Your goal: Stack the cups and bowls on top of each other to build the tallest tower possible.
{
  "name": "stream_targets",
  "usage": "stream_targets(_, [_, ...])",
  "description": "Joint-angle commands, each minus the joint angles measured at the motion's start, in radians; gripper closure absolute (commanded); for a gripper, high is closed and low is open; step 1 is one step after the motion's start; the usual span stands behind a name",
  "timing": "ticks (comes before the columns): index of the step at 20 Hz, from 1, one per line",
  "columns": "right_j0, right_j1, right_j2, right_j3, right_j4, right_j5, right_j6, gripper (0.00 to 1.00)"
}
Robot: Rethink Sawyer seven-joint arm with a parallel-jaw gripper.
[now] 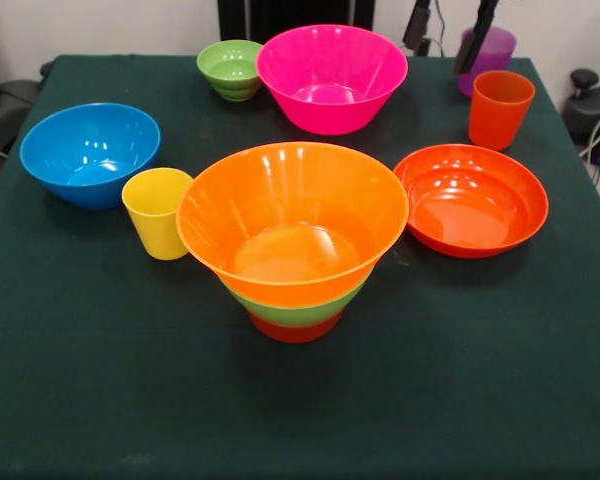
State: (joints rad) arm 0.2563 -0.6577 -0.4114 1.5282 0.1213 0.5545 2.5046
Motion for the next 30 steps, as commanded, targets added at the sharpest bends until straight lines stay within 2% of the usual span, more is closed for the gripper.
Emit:
stream_targets(1, [-0.002,-0.005,0.119,0.065,-0.079,0.064,-0.067,0.00])
stream_targets(9, [-0.031,-0.007,0.140,0.092,-0.097,0.005,-0.088,0.00])
stream_targets(30, [0.001,0.019,0.140,0.083,-0.093,-0.011,-0.045,0.00])
